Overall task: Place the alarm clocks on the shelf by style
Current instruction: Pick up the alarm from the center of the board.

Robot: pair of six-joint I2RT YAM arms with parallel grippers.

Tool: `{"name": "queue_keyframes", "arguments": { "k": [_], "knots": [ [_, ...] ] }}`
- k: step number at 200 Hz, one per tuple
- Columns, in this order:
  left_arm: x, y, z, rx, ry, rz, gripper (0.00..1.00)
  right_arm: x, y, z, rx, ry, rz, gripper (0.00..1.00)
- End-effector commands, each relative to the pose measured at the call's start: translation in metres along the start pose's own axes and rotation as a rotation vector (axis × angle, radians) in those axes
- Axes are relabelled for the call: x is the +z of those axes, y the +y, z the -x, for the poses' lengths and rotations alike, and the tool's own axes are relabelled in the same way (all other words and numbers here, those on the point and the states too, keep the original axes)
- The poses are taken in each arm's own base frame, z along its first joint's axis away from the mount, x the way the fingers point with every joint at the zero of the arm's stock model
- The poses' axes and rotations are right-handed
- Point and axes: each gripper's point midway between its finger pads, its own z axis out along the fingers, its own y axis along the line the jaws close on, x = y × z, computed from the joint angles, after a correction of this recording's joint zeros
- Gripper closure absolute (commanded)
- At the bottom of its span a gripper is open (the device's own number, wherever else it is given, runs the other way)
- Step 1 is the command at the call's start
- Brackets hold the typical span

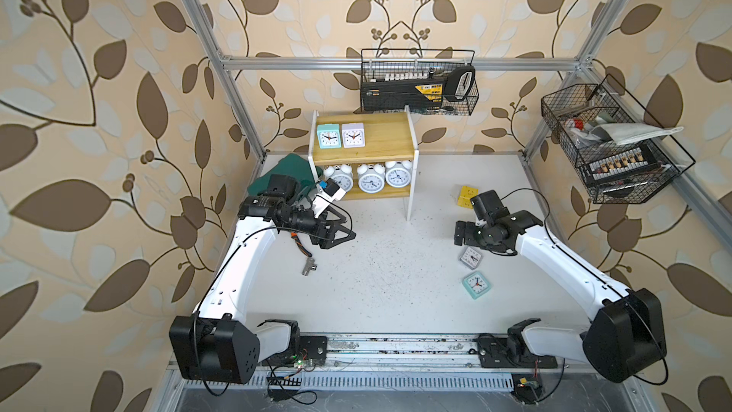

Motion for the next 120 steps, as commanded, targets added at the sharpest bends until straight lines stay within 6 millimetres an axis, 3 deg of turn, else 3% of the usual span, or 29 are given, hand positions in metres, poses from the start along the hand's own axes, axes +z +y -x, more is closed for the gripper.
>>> {"name": "queue_keyframes", "arguments": {
  "k": [1, 64, 120],
  "knots": [
    [-0.005, -0.004, 0.011, 0.018, -0.027, -0.004, 0.18, 0.008, -0.020, -0.011, 0.129, -0.012, -0.102, 0.01],
    [-0.005, -0.005, 0.007, 0.020, -0.021, -0.002, 0.18, 0.046, -0.015, -0.025, 0.212, 0.008, -0.082, 0.01],
    [-0.005, -0.004, 0.005, 0.019, -0.017, 0.001, 0.18, 0.067, -0.024, -0.034, 0.217, 0.020, -0.144, 0.14]
  ]
}}
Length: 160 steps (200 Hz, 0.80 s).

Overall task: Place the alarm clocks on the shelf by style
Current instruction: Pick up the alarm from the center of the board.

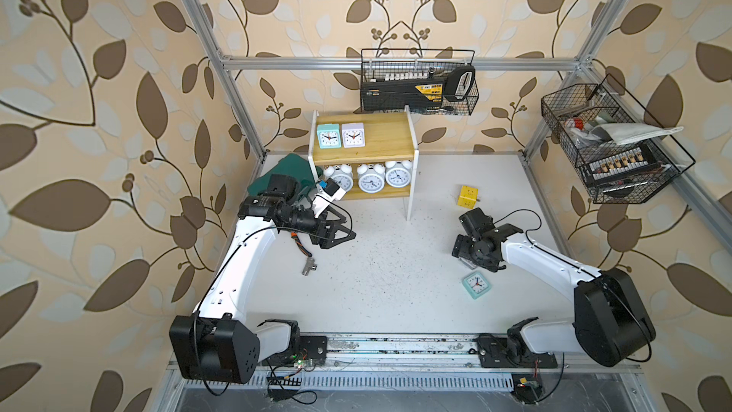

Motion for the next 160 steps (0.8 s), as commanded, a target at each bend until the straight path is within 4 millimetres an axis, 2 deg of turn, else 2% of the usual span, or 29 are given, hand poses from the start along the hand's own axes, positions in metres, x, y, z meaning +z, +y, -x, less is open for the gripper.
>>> {"name": "queue_keyframes", "arguments": {
  "k": [1, 44, 72, 103, 117, 137, 160],
  "knots": [
    [-0.005, -0.004, 0.005, 0.022, -0.017, 0.001, 0.18, 0.009, -0.005, 0.001, 0.022, -0.027, -0.031, 0.14],
    [-0.005, -0.004, 0.005, 0.024, -0.017, 0.003, 0.18, 0.019, -0.007, 0.000, 0.005, -0.025, -0.058, 0.23],
    [-0.005, -0.004, 0.005, 0.022, -0.016, 0.004, 0.18, 0.022, -0.007, 0.000, -0.011, -0.024, -0.066, 0.35],
    [-0.006, -0.004, 0.006, 0.018, -0.018, 0.007, 0.18, 0.016, -0.006, 0.004, -0.028, -0.043, -0.059, 0.49],
    [-0.005, -0.003, 0.007, 0.011, -0.019, 0.008, 0.17, 0.009, -0.005, 0.008, -0.042, -0.061, -0.055, 0.51],
    [-0.005, -0.004, 0.009, -0.013, -0.025, 0.000, 0.17, -0.006, 0.012, 0.014, -0.118, -0.103, -0.005, 0.51],
    [-0.004, -0.003, 0.010, -0.054, -0.029, -0.012, 0.15, -0.031, 0.049, 0.022, -0.282, -0.192, 0.110, 0.50]
  ]
}}
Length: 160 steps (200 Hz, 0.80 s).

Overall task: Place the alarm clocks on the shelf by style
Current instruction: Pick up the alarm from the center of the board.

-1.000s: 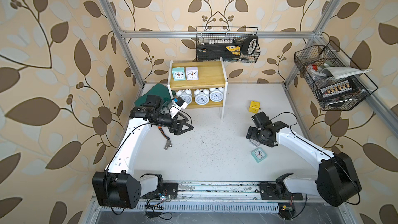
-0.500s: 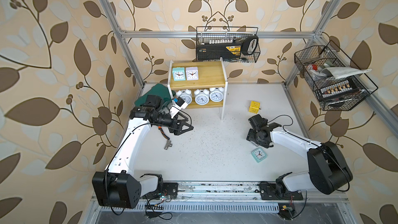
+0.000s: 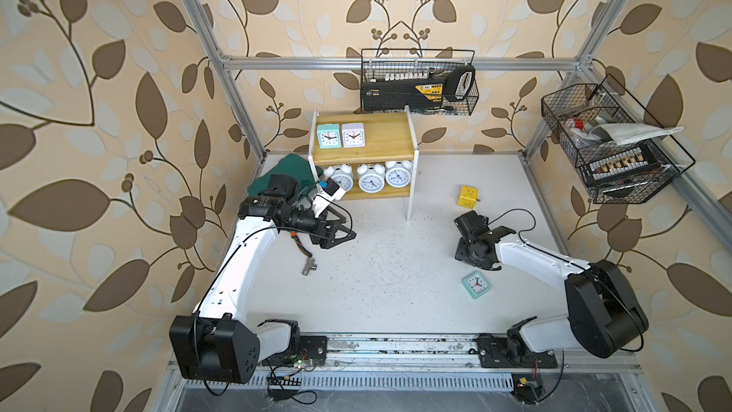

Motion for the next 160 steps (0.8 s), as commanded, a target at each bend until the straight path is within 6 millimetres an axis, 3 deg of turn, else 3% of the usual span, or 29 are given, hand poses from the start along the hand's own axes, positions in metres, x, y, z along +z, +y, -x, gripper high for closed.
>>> {"name": "queue_keyframes", "arguments": {
  "k": [1, 48, 81, 129, 160],
  "knots": [
    [-0.004, -0.004, 0.010, -0.026, -0.028, -0.012, 0.15, -0.031, 0.035, 0.025, -0.158, -0.129, 0.111, 0.50],
    [-0.001, -0.004, 0.011, -0.119, -0.004, -0.036, 0.13, -0.089, 0.111, 0.028, -0.447, -0.271, 0.422, 0.53],
    [0.005, 0.004, 0.014, -0.244, 0.022, -0.036, 0.14, -0.134, 0.149, 0.022, -0.660, -0.411, 0.574, 0.57],
    [0.020, 0.003, 0.013, -0.354, 0.072, -0.098, 0.14, -0.199, 0.202, -0.016, -0.990, -0.619, 0.818, 0.59],
    [0.034, -0.009, 0.006, -0.347, 0.124, -0.143, 0.14, -0.217, 0.223, -0.032, -1.115, -0.714, 0.873, 0.59]
  ]
}}
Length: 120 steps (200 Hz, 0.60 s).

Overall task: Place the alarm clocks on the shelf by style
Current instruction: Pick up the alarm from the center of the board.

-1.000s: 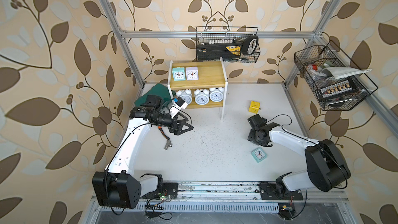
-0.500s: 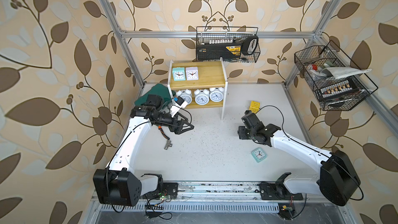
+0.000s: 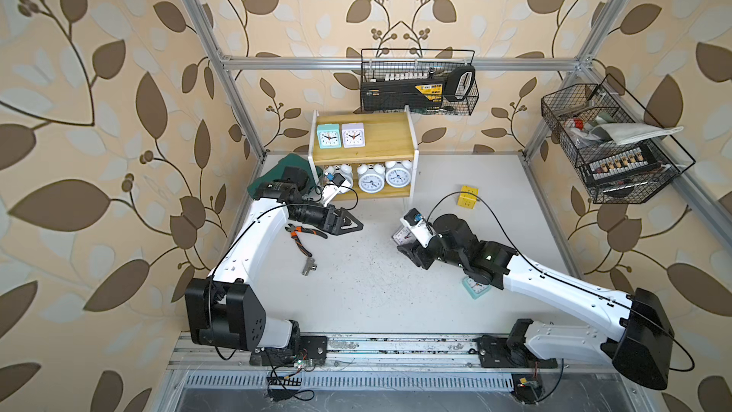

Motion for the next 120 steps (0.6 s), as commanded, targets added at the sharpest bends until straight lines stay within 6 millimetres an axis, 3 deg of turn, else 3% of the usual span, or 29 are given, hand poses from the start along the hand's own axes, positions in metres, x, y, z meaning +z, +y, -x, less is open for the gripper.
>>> {"name": "queue_keyframes", "arguments": {
  "k": [1, 71, 120],
  "knots": [
    [0.005, -0.020, 0.000, 0.001, 0.023, -0.056, 0.14, -0.002, 0.019, 0.037, -0.164, -0.132, 0.057, 0.59],
    [0.025, -0.033, -0.021, 0.060, 0.120, -0.083, 0.14, 0.010, 0.039, 0.055, -0.222, -0.171, 0.093, 0.60],
    [0.033, -0.039, -0.028, 0.081, 0.162, -0.104, 0.23, 0.016, 0.045, 0.058, -0.224, -0.177, 0.109, 0.61]
  ]
}}
